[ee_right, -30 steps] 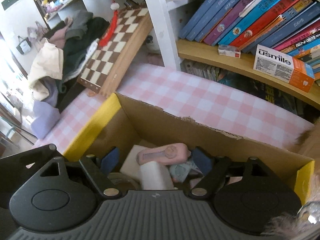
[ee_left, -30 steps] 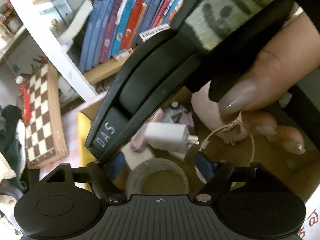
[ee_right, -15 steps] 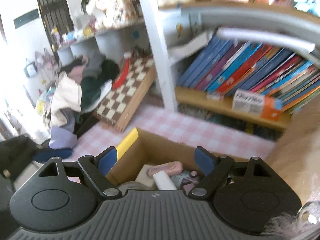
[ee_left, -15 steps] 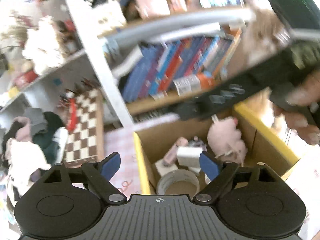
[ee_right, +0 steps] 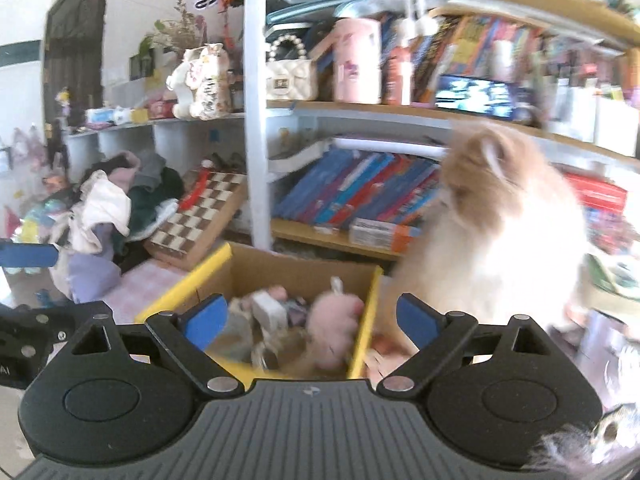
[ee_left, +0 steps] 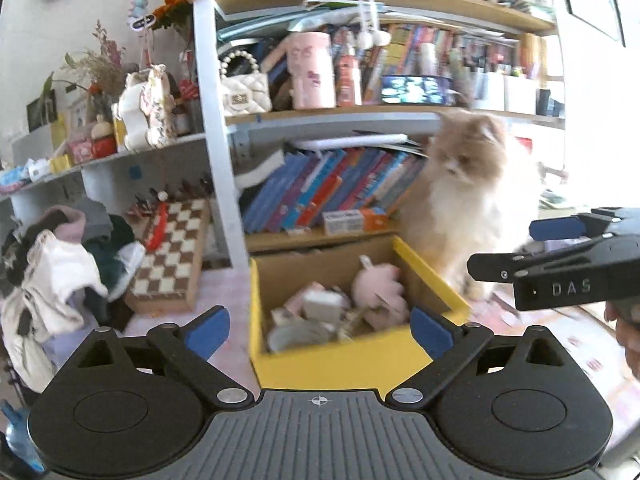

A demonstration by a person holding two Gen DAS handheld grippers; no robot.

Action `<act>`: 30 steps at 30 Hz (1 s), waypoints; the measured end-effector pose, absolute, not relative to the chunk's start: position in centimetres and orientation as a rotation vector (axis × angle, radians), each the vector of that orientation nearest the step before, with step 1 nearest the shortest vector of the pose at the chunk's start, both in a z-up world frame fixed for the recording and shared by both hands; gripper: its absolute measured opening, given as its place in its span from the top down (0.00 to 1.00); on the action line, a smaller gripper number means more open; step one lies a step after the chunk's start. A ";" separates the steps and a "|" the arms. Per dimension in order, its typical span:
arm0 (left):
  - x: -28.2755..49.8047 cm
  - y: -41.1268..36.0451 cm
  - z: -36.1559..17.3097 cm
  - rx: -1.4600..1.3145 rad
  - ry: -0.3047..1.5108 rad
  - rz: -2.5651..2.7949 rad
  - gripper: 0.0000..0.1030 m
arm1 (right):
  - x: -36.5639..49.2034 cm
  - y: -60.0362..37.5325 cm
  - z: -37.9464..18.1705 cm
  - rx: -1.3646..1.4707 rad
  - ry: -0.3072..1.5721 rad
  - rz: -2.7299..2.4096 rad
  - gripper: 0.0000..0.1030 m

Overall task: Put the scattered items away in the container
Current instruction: 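Withdraw both open tools up and away from the yellow box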

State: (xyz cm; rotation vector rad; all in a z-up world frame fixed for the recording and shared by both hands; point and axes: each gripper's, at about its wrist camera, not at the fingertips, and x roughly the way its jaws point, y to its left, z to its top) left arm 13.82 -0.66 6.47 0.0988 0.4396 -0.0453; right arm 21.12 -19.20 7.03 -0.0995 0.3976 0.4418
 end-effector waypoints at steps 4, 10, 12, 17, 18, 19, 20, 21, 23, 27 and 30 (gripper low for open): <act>10.7 -1.5 5.2 0.083 0.458 -0.071 0.04 | 15.9 -20.0 5.5 -0.116 0.405 0.357 0.09; 7.7 -2.4 3.6 0.047 0.476 -0.075 0.04 | 10.3 -21.3 3.3 -0.125 0.462 0.290 0.09; 7.0 -2.8 3.1 0.039 0.488 -0.074 0.04 | 9.2 -21.5 2.7 -0.123 0.474 0.272 0.08; 5.2 -3.7 1.7 0.030 0.517 -0.055 0.04 | 7.5 -22.1 1.5 -0.089 0.507 0.229 0.05; 5.0 -3.8 1.4 0.029 0.524 -0.048 0.04 | 7.5 -22.1 1.3 -0.082 0.515 0.222 0.04; 4.8 -3.9 1.0 0.029 0.532 -0.036 0.04 | 7.5 -22.2 1.1 -0.075 0.523 0.215 0.04; 4.7 -3.9 0.7 0.029 0.542 -0.023 0.04 | 7.5 -22.2 0.8 -0.070 0.538 0.212 0.04; 4.6 -3.9 0.5 0.030 0.553 -0.012 0.04 | 7.6 -22.3 0.7 -0.066 0.552 0.212 0.04; 4.7 -3.7 0.3 0.030 0.563 0.008 0.04 | 7.8 -22.4 0.5 -0.065 0.562 0.214 0.04; 5.1 -2.9 0.5 -0.001 0.547 0.072 0.04 | 9.0 -22.5 1.3 -0.146 0.486 0.179 0.04; 4.8 -2.8 0.4 -0.016 0.543 0.072 0.04 | 9.5 -22.8 1.9 -0.179 0.462 0.170 0.04</act>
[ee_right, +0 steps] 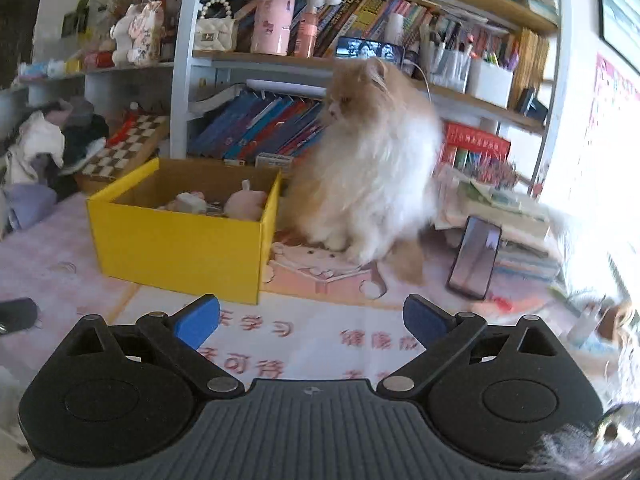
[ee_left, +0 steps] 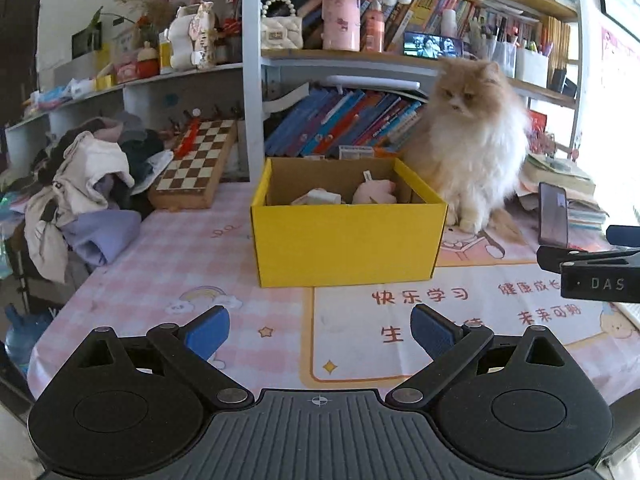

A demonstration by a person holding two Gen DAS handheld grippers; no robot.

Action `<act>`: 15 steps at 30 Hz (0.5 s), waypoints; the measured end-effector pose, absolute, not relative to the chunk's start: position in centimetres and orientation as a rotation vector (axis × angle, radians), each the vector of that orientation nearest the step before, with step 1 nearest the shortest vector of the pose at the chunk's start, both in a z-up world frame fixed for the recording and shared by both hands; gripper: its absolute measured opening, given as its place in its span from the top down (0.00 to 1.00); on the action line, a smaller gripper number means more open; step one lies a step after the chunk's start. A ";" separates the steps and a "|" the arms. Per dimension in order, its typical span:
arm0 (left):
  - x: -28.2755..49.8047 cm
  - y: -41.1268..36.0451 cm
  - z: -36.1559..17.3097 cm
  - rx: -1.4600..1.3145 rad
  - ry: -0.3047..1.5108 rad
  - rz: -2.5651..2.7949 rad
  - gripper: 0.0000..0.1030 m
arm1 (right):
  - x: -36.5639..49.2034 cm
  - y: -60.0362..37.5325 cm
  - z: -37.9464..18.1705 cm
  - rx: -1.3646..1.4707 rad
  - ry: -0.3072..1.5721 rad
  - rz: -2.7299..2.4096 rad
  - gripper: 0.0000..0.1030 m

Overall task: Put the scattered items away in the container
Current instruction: 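Withdraw both open tools up and away from the yellow box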

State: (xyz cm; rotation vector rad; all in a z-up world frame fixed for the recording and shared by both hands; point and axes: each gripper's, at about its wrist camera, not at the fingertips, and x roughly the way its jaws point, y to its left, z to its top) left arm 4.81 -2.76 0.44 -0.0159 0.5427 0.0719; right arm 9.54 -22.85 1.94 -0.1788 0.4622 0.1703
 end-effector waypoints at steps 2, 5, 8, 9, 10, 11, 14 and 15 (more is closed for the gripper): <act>4.4 -3.0 0.1 -0.006 0.555 0.062 0.04 | 9.0 -23.1 1.7 -0.159 0.486 0.188 0.03; 3.7 -3.1 -0.1 0.002 0.569 0.053 0.04 | 7.5 -23.1 0.7 -0.130 0.551 0.219 0.03; 3.1 -2.9 -0.1 -0.003 0.566 0.062 0.04 | 5.9 -22.5 -0.8 -0.130 0.608 0.236 0.03; 2.9 -2.9 -0.1 -0.003 0.564 0.063 0.04 | 5.6 -22.1 -1.1 -0.139 0.624 0.248 0.03; 2.8 -2.9 -0.2 -0.002 0.563 0.063 0.04 | 5.3 -21.9 -1.2 -0.152 0.630 0.259 0.03; 2.7 -2.9 -0.2 0.003 0.566 0.060 0.04 | 5.0 -21.7 -1.2 -0.159 0.627 0.258 0.03; 2.3 -2.9 -0.4 0.015 0.574 0.050 0.04 | 4.6 -21.7 -1.1 -0.145 0.623 0.240 0.01; 2.3 -2.8 -0.5 0.014 0.577 0.046 0.04 | 4.6 -21.8 -1.2 -0.137 0.629 0.234 0.00</act>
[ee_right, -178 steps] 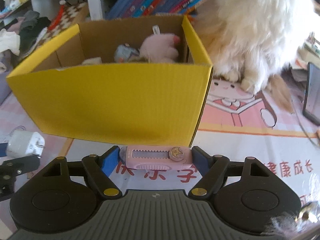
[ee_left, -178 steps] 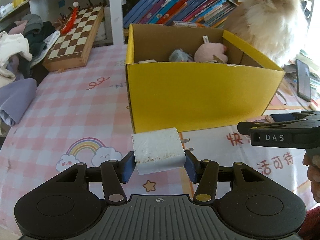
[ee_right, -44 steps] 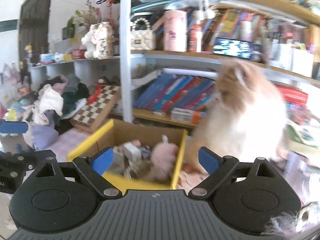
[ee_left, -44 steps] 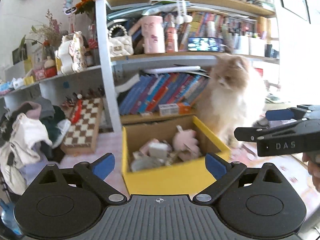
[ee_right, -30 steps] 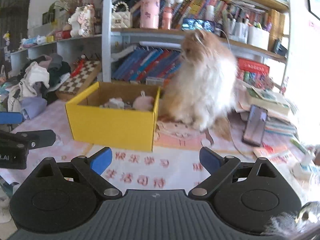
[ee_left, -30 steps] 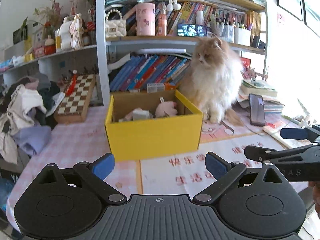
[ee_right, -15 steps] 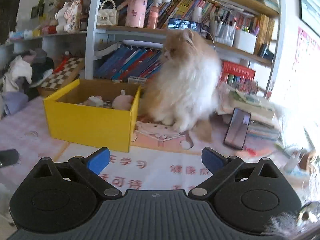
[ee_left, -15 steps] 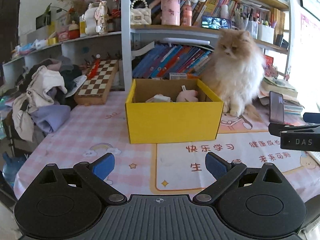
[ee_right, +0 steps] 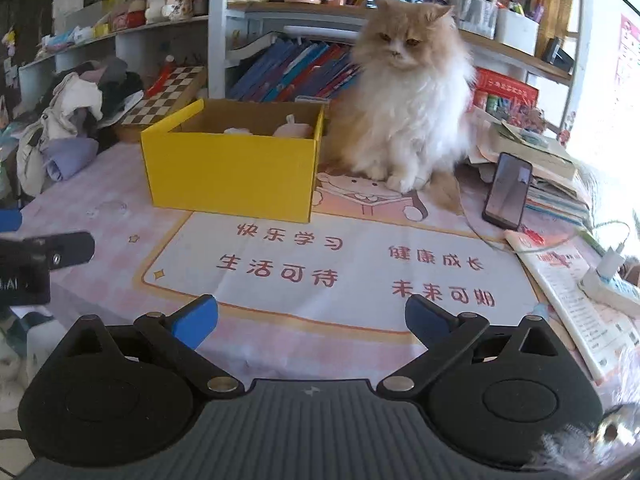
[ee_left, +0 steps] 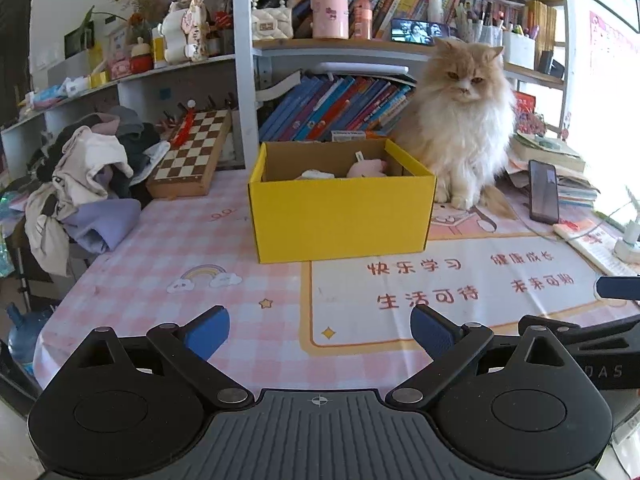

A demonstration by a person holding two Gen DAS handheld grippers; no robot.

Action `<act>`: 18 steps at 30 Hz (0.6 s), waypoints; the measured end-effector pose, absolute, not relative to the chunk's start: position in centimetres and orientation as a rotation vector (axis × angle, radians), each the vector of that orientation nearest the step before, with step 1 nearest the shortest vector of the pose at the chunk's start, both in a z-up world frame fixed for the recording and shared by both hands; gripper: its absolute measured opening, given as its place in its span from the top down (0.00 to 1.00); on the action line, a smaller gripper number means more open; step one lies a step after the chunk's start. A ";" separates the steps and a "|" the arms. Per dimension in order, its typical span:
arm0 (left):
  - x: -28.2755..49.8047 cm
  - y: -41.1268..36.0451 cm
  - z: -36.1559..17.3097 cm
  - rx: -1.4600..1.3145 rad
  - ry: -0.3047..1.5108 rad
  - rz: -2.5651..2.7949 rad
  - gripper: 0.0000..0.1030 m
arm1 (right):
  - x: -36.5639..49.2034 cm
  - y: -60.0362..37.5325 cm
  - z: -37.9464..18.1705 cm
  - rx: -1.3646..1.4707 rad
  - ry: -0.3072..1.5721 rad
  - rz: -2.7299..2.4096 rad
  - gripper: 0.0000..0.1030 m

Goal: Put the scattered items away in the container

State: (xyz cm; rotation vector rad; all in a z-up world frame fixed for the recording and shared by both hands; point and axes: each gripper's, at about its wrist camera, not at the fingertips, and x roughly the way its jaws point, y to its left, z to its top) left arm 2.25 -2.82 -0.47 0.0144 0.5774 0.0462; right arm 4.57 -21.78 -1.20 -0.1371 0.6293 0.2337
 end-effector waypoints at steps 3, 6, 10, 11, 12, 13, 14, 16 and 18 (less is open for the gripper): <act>2.1 -2.7 -0.6 0.016 0.592 0.033 0.04 | 4.4 -21.8 -1.6 -0.117 0.657 0.220 0.00; 2.1 -2.7 -0.8 0.024 0.605 0.019 0.00 | 4.2 -21.7 -1.9 -0.108 0.677 0.215 0.00; 2.1 -2.7 -1.1 0.035 0.622 0.005 0.00 | 4.1 -21.4 -2.0 -0.101 0.686 0.210 0.00; 2.1 -2.7 -1.2 0.033 0.625 0.005 0.00 | 4.1 -21.3 -2.0 -0.101 0.687 0.212 0.00; 2.1 -2.6 -1.2 0.031 0.627 0.004 0.00 | 4.1 -21.2 -2.0 -0.103 0.688 0.214 0.00; 2.1 -2.5 -1.2 0.028 0.630 0.004 0.00 | 4.1 -21.1 -1.9 -0.106 0.688 0.216 0.00; 2.1 -2.5 -1.2 0.025 0.634 0.005 0.00 | 4.1 -21.1 -1.9 -0.108 0.687 0.217 0.00; 2.1 -2.3 -1.2 0.020 0.639 0.005 0.00 | 4.2 -20.9 -1.9 -0.113 0.688 0.218 0.00; 2.1 -2.3 -1.2 0.020 0.638 0.006 0.00 | 4.2 -20.8 -1.8 -0.119 0.689 0.220 0.00</act>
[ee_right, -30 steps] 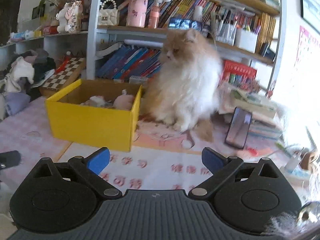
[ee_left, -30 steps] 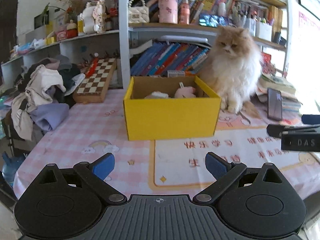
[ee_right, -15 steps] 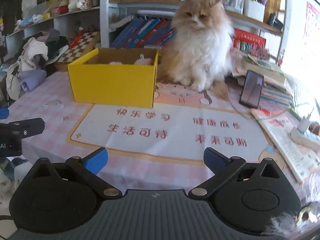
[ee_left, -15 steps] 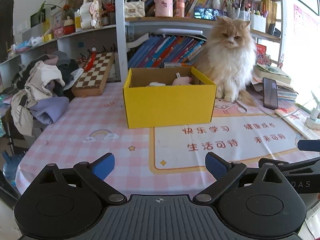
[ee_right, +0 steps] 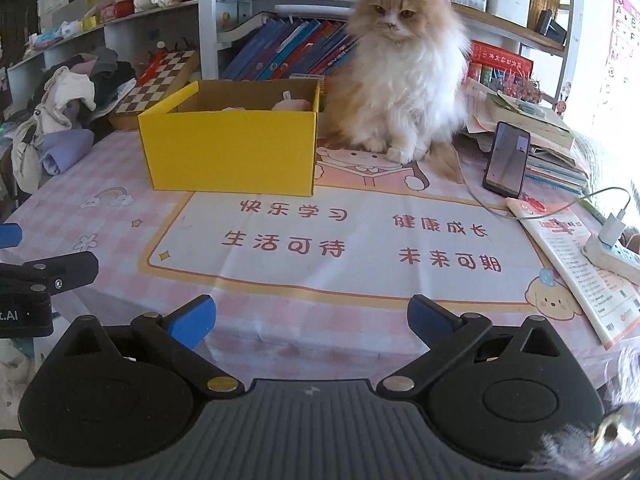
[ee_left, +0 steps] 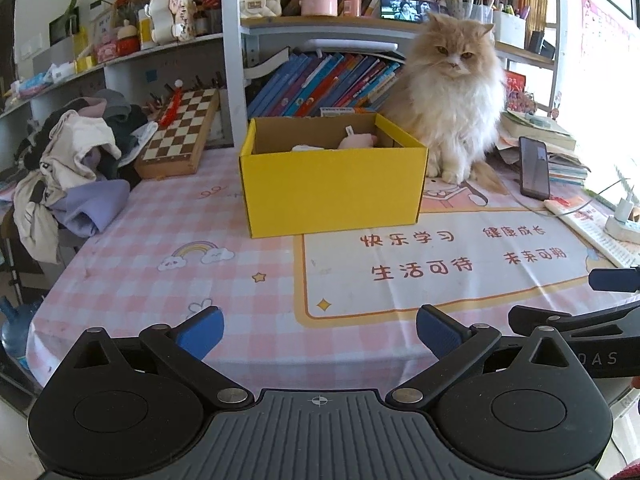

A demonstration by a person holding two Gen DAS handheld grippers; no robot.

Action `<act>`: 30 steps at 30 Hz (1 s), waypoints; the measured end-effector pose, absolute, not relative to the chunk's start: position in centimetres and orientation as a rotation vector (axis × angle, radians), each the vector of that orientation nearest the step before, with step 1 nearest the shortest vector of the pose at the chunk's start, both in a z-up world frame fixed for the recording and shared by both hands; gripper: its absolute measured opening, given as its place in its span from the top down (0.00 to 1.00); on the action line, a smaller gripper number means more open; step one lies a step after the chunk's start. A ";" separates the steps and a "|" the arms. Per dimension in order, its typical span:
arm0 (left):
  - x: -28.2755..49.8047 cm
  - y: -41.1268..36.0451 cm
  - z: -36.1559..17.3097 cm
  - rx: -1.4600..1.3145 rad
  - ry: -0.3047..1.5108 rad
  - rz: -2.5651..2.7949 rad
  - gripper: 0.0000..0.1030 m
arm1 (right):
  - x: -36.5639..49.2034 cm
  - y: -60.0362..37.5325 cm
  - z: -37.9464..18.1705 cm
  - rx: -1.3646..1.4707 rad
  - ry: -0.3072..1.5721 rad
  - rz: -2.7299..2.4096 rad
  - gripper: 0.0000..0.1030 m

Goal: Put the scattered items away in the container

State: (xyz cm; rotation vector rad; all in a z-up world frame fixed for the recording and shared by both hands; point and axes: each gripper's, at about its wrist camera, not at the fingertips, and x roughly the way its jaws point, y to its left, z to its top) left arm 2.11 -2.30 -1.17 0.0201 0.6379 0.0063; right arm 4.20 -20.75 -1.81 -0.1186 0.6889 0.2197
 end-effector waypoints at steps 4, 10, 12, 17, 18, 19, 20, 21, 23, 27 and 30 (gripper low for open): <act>2.2 -2.1 -1.2 0.011 0.653 -0.001 0.00 | 4.3 -20.4 -1.8 -0.130 0.690 0.224 0.00; 2.4 -1.7 -1.4 0.000 0.670 0.007 0.00 | 4.4 -20.2 -1.8 -0.137 0.689 0.227 0.00; 2.4 -1.8 -1.4 0.003 0.669 0.007 0.00 | 4.4 -20.0 -1.8 -0.141 0.693 0.233 0.00; 2.5 -2.1 -1.3 0.025 0.667 0.005 0.00 | 4.6 -20.0 -2.1 -0.145 0.721 0.241 0.00; 2.4 -2.1 -1.3 0.027 0.666 0.007 0.00 | 4.6 -20.0 -2.2 -0.143 0.726 0.242 0.00; 2.4 -2.1 -1.3 0.027 0.665 0.008 0.00 | 4.7 -20.0 -2.2 -0.141 0.731 0.243 0.00; 2.4 -2.0 -1.3 0.027 0.664 0.009 0.00 | 4.7 -20.0 -2.2 -0.139 0.731 0.244 0.00; 2.4 -2.0 -1.3 0.027 0.664 0.009 0.00 | 4.6 -20.0 -2.2 -0.138 0.730 0.245 0.00; 2.3 -2.0 -1.3 0.027 0.664 0.008 0.00 | 4.6 -19.9 -2.2 -0.137 0.729 0.247 0.00; 2.5 -2.0 -1.5 0.027 0.685 0.003 0.00 | 4.7 -19.8 -2.3 -0.137 0.733 0.251 0.00; 2.4 -1.9 -1.5 0.028 0.688 0.003 0.00 | 4.6 -19.7 -2.3 -0.138 0.736 0.257 0.00</act>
